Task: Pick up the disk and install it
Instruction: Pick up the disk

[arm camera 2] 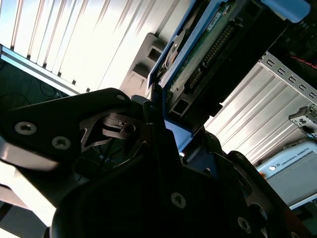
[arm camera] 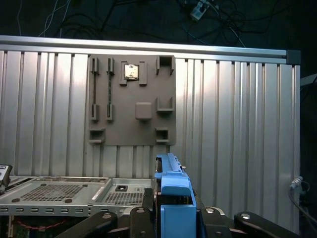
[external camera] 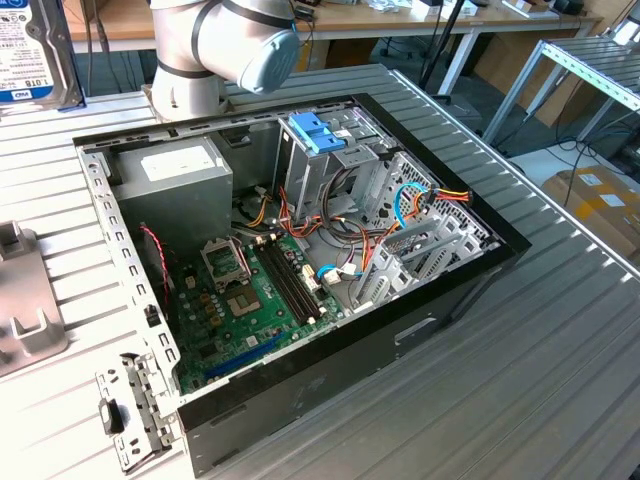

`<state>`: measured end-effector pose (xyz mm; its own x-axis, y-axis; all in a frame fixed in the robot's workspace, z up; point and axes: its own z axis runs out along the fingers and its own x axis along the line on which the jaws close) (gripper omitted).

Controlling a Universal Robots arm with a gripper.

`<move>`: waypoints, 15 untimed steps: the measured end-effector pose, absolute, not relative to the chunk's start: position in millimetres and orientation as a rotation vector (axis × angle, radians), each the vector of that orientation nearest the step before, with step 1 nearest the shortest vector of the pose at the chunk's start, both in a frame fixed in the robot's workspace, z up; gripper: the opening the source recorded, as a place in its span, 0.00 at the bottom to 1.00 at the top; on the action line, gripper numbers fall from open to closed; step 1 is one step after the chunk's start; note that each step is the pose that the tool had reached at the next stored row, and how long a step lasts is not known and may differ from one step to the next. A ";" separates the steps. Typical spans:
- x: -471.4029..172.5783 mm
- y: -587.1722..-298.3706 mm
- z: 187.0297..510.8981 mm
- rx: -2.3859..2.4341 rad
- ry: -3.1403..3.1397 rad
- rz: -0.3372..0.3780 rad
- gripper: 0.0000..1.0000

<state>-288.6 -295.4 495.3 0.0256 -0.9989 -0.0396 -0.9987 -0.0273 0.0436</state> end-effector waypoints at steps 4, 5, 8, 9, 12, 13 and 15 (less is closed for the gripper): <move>-287.3 -296.3 495.3 2.247 -2.188 -0.092 0.37; -287.0 -296.5 495.3 2.247 -2.188 -0.092 0.37; -285.6 -297.4 495.3 2.247 -2.188 -0.092 0.37; -285.4 -297.6 495.3 2.247 -2.188 -0.092 0.37; -284.5 -298.2 495.3 2.247 -2.188 -0.092 0.37; -284.1 -298.5 495.3 2.247 -2.188 -0.092 0.37; -283.3 -299.0 495.3 2.247 -2.188 -0.092 0.37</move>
<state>-283.3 -299.0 495.3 0.0255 -0.9989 -0.0397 -0.9987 -0.0273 0.0435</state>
